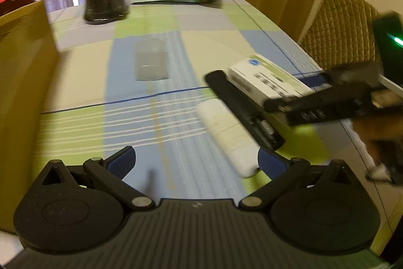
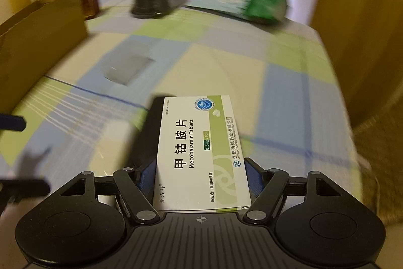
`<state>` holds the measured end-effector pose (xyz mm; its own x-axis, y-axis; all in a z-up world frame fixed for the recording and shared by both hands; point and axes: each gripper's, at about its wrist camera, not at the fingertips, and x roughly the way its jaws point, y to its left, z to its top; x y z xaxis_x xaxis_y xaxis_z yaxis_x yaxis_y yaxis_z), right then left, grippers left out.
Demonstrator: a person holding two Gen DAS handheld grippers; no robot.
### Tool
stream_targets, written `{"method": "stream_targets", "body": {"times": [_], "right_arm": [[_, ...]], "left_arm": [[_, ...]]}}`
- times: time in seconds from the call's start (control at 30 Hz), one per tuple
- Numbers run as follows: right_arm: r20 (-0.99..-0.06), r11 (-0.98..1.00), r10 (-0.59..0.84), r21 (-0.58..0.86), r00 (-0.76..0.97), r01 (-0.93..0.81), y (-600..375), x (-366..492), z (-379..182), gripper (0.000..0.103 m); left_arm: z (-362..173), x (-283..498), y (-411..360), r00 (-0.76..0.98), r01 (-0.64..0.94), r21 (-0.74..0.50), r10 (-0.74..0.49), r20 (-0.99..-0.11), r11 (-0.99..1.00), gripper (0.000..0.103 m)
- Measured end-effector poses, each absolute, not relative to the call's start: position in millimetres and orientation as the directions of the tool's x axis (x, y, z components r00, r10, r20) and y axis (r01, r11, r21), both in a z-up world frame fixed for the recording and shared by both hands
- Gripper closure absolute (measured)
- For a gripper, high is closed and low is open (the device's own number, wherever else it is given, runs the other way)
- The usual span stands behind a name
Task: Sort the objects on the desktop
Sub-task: 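Grasp the white Mecobalamin tablets box with the right tool, then grasp the white plastic device with the left tool while the right tool holds the Mecobalamin box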
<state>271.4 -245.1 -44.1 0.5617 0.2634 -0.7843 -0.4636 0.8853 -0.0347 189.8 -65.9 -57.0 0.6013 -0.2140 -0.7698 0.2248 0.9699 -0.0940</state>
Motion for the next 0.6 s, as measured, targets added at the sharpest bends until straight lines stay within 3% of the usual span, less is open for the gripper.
{"method": "stream_targets", "body": {"times": [0.3, 0.5, 0.6], "right_arm": [[-0.784, 0.95, 0.214, 0.029, 0.583, -0.31, -304.1, 224.5, -49.4, 0.032], [-0.759, 0.957, 0.222, 0.048, 0.612, -0.287, -301.4, 213.8, -46.9, 0.032], [-0.751, 0.954, 0.235, 0.058, 0.617, -0.294, -297.7, 209.8, -47.5, 0.032]], "left_arm": [[-81.0, 207.8, -97.7, 0.593, 0.217, -0.049, -0.171, -0.787, 0.975, 0.006], [-86.4, 209.9, -84.9, 0.621, 0.168, 0.041, -0.074, -0.78, 0.985, 0.007], [-84.1, 212.6, -75.3, 0.619, 0.151, 0.023, -0.076, -0.782, 0.988, 0.009]]}}
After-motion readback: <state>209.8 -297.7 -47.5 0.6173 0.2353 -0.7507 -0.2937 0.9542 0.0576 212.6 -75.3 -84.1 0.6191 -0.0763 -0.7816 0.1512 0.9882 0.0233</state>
